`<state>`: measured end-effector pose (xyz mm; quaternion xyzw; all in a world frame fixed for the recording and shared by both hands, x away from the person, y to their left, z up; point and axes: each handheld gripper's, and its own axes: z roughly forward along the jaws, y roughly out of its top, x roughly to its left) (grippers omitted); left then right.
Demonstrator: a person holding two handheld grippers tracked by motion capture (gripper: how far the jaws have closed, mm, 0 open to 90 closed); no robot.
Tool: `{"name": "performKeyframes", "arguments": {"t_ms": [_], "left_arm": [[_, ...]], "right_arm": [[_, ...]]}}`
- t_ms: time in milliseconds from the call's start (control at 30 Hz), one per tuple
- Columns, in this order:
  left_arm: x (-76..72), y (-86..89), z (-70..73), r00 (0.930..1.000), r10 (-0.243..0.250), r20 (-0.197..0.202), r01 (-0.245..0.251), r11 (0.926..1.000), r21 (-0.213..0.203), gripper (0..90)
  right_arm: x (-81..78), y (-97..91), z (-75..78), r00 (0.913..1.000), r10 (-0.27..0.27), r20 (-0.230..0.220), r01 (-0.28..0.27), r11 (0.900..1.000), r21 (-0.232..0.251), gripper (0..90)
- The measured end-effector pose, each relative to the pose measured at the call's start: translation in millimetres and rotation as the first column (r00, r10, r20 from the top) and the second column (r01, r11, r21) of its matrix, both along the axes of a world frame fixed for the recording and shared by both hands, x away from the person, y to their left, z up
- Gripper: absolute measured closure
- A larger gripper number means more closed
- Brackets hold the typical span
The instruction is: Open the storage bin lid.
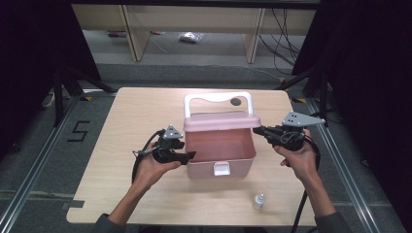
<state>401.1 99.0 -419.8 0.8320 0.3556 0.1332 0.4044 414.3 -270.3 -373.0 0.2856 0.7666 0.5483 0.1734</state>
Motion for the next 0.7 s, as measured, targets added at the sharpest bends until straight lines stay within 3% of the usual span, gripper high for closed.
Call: {"name": "performKeyframes", "arguments": {"t_ms": [67,100,233,267,300,333,367,567,633,700], "left_arm": [[0.7,0.4,-0.1,1.0,-0.002,0.003,0.002,1.0,0.002,43.7],[1.5,1.1,-0.3,1.0,-0.006,0.003,0.006,1.0,0.0,44.4],[3.6,2.8,-0.8,1.0,-0.007,0.006,0.007,1.0,-0.006,48.2],[3.9,3.1,-0.9,0.9999,-0.008,0.006,0.008,0.9999,-0.007,48.5],[4.1,3.1,-0.9,1.0,-0.006,0.004,0.006,0.9999,-0.011,48.5],[4.4,3.1,-0.9,1.0,-0.008,0.004,0.008,0.9999,-0.01,48.5],[4.6,3.3,-0.7,0.9999,-0.012,0.005,0.012,0.9999,-0.007,48.5],[4.5,3.4,-0.9,0.9999,-0.014,0.006,0.014,0.9999,-0.007,48.8],[4.4,3.3,-0.9,0.9999,-0.012,0.007,0.012,0.9999,-0.008,48.9],[4.3,3.4,-1.1,0.9999,-0.013,0.007,0.013,0.9999,-0.009,48.9]], "right_arm": [[1.6,0.8,2.4,1.0,-0.004,-0.005,0.004,1.0,0.006,90.0],[4.2,0.7,3.4,0.9999,0.0,0.013,0.0,1.0,0.006,90.0],[8.0,3.8,7.3,1.0,-0.003,-0.009,0.004,0.9999,0.017,90.0],[10.6,3.5,7.9,0.9999,-0.006,0.015,0.006,1.0,0.004,90.0],[11.2,5.2,7.8,0.9997,-0.02,0.014,0.019,0.9996,0.018,90.0],[11.6,4.1,9.5,0.9999,-0.009,-0.007,0.009,1.0,0.003,90.0],[14.5,5.2,8.8,0.9996,-0.021,0.02,0.021,0.9997,0.013,90.0],[29.2,4.2,9.7,0.9994,-0.032,-0.016,0.032,0.9995,-0.005,90.0],[35.4,4.7,9.5,0.9992,-0.041,0.0,0.041,0.9991,-0.013,90.0],[39.2,5.6,10.1,0.9983,-0.053,-0.025,0.052,0.9985,-0.015,90.0]]}}
